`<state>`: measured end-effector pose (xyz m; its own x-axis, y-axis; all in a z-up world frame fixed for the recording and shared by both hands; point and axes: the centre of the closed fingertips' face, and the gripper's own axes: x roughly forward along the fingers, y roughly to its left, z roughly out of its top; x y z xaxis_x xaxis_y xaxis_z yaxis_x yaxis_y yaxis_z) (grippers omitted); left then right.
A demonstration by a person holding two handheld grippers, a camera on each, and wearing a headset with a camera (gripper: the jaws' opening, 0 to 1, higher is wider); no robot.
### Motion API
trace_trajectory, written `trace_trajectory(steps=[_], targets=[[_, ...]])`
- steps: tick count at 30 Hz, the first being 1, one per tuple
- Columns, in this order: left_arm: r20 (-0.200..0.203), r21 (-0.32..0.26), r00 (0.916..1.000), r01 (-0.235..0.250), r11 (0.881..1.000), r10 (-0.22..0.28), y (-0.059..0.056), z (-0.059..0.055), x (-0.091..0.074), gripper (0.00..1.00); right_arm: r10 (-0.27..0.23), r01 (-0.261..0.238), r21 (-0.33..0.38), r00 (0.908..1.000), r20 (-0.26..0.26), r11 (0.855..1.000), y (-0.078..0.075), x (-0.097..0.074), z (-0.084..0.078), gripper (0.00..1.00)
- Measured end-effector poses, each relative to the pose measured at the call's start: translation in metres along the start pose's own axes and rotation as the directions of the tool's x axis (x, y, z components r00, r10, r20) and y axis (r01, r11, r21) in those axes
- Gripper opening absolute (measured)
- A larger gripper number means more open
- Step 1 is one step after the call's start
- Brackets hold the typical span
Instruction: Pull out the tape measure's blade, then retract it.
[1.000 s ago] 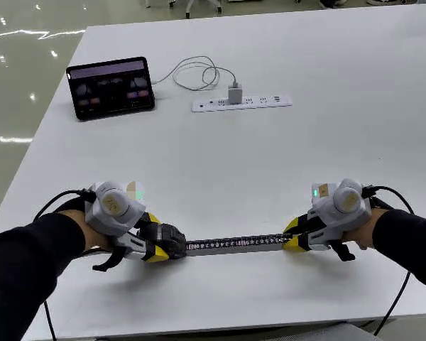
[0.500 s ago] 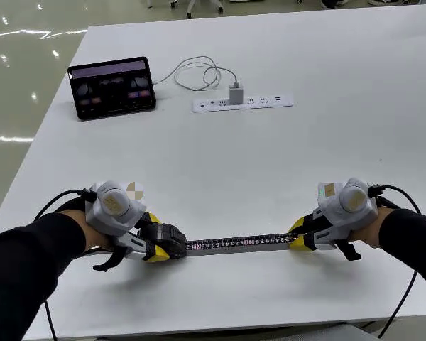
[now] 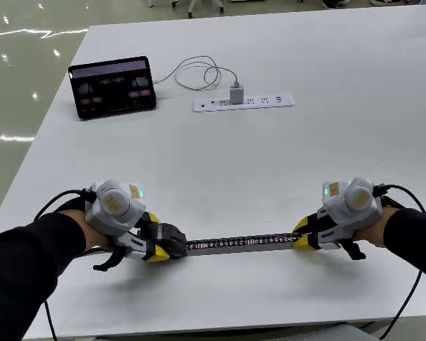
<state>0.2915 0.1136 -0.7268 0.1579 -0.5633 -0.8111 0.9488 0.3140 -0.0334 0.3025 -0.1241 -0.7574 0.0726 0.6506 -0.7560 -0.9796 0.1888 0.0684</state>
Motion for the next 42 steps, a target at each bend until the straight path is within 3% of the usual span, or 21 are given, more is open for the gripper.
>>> trace_trajectory(steps=[42], targets=[[-0.007,0.001,0.9999,0.008,1.0,-0.008,0.0,-0.001,0.002,0.35,-0.013,0.013,0.023,0.9999,-0.006,1.0,-0.006,-0.012,-0.013,0.1]])
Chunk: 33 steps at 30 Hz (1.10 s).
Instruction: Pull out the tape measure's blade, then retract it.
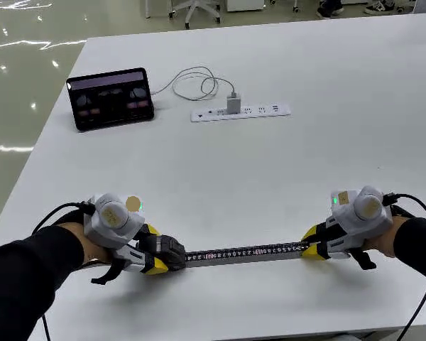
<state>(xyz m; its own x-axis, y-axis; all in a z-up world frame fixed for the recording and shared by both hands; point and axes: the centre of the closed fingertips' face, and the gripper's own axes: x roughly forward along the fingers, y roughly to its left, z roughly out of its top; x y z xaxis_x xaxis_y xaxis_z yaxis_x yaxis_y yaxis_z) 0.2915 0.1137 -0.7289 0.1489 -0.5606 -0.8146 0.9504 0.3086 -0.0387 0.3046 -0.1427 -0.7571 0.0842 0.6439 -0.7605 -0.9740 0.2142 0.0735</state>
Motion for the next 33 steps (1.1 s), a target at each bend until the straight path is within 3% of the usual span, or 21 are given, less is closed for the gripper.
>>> trace_trajectory(steps=[33], targets=[[0.01,-0.009,0.9999,-0.006,1.0,0.006,-0.0002,0.0006,-0.0001,0.35,0.004,-0.004,0.026,1.0,0.003,1.0,-0.0008,-0.0018,-0.0015,0.11]])
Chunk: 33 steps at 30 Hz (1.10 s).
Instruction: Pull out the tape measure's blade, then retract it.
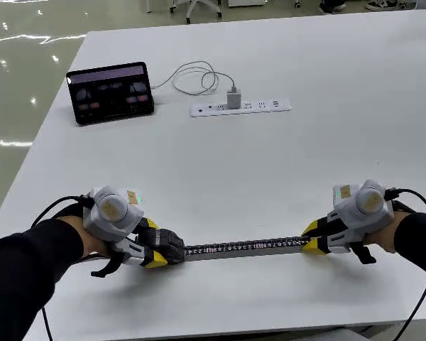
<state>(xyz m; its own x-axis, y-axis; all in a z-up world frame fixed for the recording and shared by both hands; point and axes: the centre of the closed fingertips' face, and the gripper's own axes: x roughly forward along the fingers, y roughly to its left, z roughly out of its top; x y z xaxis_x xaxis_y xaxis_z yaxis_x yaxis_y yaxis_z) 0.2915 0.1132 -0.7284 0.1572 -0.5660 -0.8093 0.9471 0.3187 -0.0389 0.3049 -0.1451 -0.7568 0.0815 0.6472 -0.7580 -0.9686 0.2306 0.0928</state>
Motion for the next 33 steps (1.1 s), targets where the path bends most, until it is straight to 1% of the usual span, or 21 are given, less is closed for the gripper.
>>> trace_trajectory(steps=[2,5,6,10,14,17,19,20,21,22,23,24,25,26,27,28,29,31,32,33], targets=[[0.005,-0.004,1.0,-0.001,1.0,0.001,0.0,0.0,0.0,0.35,0.001,-0.001,-0.003,1.0,-0.008,1.0,-0.001,0.0,0.0,0.11],[0.008,0.0,1.0,-0.003,1.0,0.003,0.0,0.0,0.0,0.35,-0.002,0.002,0.019,1.0,-0.007,1.0,-0.001,0.0,0.0,0.11],[0.009,0.005,0.9999,-0.005,1.0,0.005,0.0,0.0,0.0,0.35,-0.004,0.004,0.014,0.9999,-0.011,1.0,-0.001,0.001,0.0,0.11],[0.009,0.015,1.0,-0.002,1.0,0.002,0.0,0.001,0.0,0.35,-0.002,0.003,0.02,0.9997,-0.024,1.0,0.002,0.001,-0.001,0.11],[0.011,0.019,0.9999,-0.001,1.0,0.001,-0.001,0.001,0.0,0.35,-0.001,0.001,0.003,0.9997,-0.024,1.0,0.005,0.0,0.0,0.11],[0.024,0.02,0.9997,-0.011,1.0,0.01,-0.001,0.002,0.0,0.35,-0.01,0.009,-0.006,0.9996,-0.025,1.0,0.005,0.0,-0.001,0.12],[0.037,0.009,0.9991,-0.019,1.0,0.018,0.0,0.004,0.0,0.36,-0.014,0.014,-0.005,0.9996,-0.025,1.0,0.005,0.0,-0.001,0.12],[0.046,-0.014,0.9988,-0.018,1.0,0.019,0.0,0.004,0.0,0.36,-0.018,0.018,-0.007,0.9995,-0.024,1.0,0.005,0.0,-0.001,0.12],[0.043,-0.039,0.9989,-0.016,0.999,0.017,0.0,0.003,0.0,0.37,-0.021,0.02,-0.01,0.9995,-0.024,1.0,0.006,0.0,0.0,0.12],[0.03,-0.051,0.9994,-0.013,0.999,0.014,-0.001,0.001,0.0,0.37,-0.023,0.023,-0.013,0.9994,-0.024,1.0,0.007,0.0,0.0,0.13],[0.034,-0.04,0.9993,-0.014,0.999,0.015,-0.001,0.001,-0.001,0.37,-0.032,0.032,-0.019,0.9992,-0.024,0.999,0.007,0.001,0.0,0.13],[0.015,-0.035,0.9997,-0.018,0.999,0.018,0.001,-0.002,-0.001,0.37,-0.038,0.037,-0.025,0.999,-0.024,0.999,0.007,0.001,0.0,0.13],[-0.018,-0.036,0.9997,-0.017,0.999,0.017,0.002,-0.008,-0.002,0.37,-0.041,0.041,-0.029,0.9989,-0.023,0.999,0.007,0.001,0.0,0.13],[-0.016,-0.039,0.9994,-0.03,0.999,0.029,0.003,-0.009,-0.001,0.37,-0.045,0.045,-0.027,0.9987,-0.023,0.999,0.007,0.002,-0.001,0.13],[-0.021,-0.039,0.9993,-0.031,0.999,0.031,0.003,-0.011,-0.002,0.37,-0.05,0.049,-0.028,0.9985,-0.023,0.998,0.007,0.002,0.0,0.14],[-0.018,-0.05,0.9992,-0.037,0.998,0.036,0.003,-0.014,-0.001,0.37,-0.056,0.055,-0.031,0.9982,-0.021,0.998,0.007,0.002,-0.001,0.14],[-0.011,-0.063,0.9991,-0.041,0.997,0.04,0.003,-0.014,-0.002,0.37,-0.059,0.059,-0.029,0.998,-0.021,0.998,0.007,0.001,0.0,0.14],[0.027,-0.12,0.9985,-0.045,0.992,0.048,0.003,-0.013,-0.003,0.38,-0.076,0.075,-0.023,0.9969,-0.018,0.997,0.007,0.002,0.0,0.14],[0.034,-0.137,0.9984,-0.039,0.99,0.044,0.0,-0.013,-0.004,0.4,-0.085,0.085,-0.02,0.9962,-0.017,0.996,0.007,0.002,0.0,0.14],[0.044,-0.145,0.9977,-0.045,0.988,0.052,0.001,-0.014,-0.006,0.43,-0.095,0.095,-0.017,0.9954,-0.012,0.995,0.007,0.003,0.0,0.15]])
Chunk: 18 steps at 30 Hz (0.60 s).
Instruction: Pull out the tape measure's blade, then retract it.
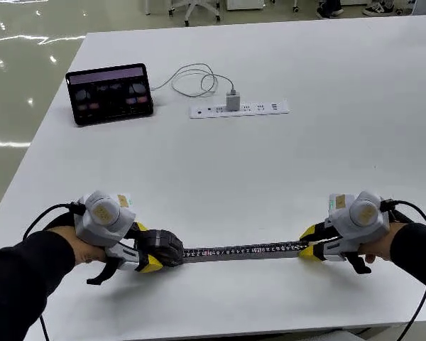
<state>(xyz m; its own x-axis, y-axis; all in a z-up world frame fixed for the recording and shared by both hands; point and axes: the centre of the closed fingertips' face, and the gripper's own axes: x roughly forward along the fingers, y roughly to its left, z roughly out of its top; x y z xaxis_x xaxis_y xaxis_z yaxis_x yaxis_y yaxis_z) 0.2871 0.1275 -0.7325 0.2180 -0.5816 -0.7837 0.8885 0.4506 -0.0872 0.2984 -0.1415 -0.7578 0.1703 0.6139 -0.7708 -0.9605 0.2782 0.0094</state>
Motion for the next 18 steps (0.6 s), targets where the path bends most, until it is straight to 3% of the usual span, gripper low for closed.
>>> trace_trajectory(steps=[4,12,15,18], targets=[[0.01,-0.063,0.9991,-0.041,0.997,0.041,0.006,-0.008,-0.004,0.5,-0.014,0.014,-0.002,0.9999,0.009,1.0,0.003,-0.001,0.001,0.18],[0.0,-0.159,0.9972,-0.074,0.985,0.075,0.007,-0.02,-0.012,0.66,-0.06,0.058,0.052,0.9979,0.025,0.997,0.001,-0.009,-0.003,0.23],[0.053,-0.192,0.9971,-0.043,0.981,0.054,-0.001,-0.014,-0.016,0.79,-0.104,0.097,0.118,0.9932,0.052,0.988,-0.003,-0.016,-0.005,0.26],[0.067,-0.191,0.9942,-0.069,0.979,0.084,0.0,-0.016,-0.02,0.81,-0.119,0.109,0.147,0.9911,0.06,0.983,-0.002,-0.022,-0.01,0.28]])
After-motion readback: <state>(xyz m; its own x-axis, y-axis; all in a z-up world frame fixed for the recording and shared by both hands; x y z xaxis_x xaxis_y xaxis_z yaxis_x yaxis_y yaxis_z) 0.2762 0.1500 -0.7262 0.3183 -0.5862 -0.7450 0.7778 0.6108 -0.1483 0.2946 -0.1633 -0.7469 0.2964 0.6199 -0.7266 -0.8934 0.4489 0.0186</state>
